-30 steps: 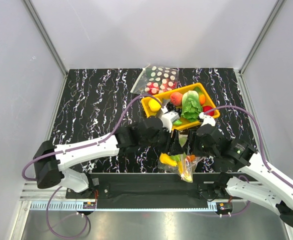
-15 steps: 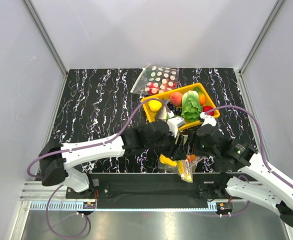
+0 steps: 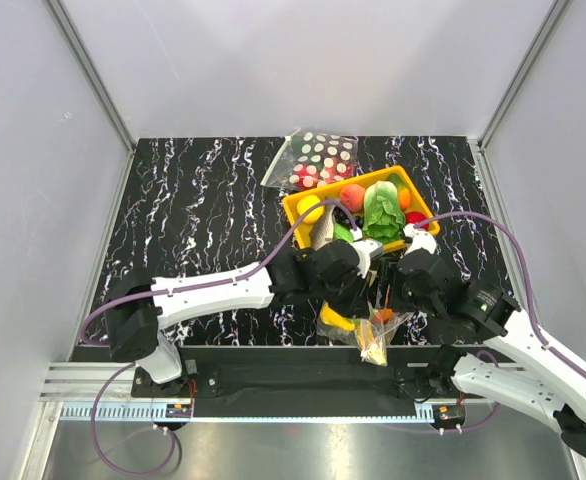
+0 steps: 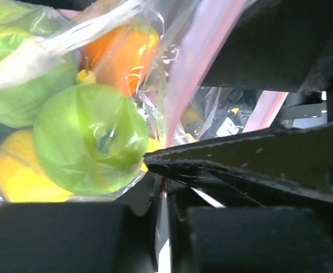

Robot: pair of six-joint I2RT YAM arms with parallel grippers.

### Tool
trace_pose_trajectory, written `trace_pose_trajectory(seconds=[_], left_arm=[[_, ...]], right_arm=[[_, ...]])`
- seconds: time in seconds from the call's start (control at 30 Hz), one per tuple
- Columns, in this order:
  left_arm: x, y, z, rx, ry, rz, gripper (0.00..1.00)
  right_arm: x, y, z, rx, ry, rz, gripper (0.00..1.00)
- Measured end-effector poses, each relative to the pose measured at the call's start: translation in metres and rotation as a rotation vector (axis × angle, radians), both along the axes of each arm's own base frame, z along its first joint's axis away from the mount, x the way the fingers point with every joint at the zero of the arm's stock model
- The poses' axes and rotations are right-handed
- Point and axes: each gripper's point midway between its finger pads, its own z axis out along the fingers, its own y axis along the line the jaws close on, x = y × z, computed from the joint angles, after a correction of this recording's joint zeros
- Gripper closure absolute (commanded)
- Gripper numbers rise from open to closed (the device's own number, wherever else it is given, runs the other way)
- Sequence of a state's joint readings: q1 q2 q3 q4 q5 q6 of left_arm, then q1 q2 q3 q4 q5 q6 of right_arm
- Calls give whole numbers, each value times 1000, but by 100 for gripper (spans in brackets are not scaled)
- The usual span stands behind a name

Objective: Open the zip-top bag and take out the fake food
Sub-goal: Pick up the fake fruit from the zipper food storage bag.

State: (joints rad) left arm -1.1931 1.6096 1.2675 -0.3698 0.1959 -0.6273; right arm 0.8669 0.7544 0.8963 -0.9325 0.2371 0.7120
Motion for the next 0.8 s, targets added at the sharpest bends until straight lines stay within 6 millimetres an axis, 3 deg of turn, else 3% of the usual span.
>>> trace_pose_trajectory(seconds=[0.23, 0.37, 0.5, 0.67, 0.8], left_arm=[[3, 8, 2, 52, 2, 46, 100], [9, 17, 14, 81, 1, 113, 100], [14, 24, 42, 46, -2, 173, 100], [20, 17, 82, -41, -15, 210, 100], [22, 21, 85, -35, -15, 229, 100]], right_arm=[[-3, 3, 1, 19, 9, 16, 32], [-7, 7, 6, 50, 8, 34, 30], [-10, 13, 34, 165, -56, 63, 30], [-13, 20, 76, 306, -165, 105, 34], [-9, 33, 74, 285, -141, 145, 36]])
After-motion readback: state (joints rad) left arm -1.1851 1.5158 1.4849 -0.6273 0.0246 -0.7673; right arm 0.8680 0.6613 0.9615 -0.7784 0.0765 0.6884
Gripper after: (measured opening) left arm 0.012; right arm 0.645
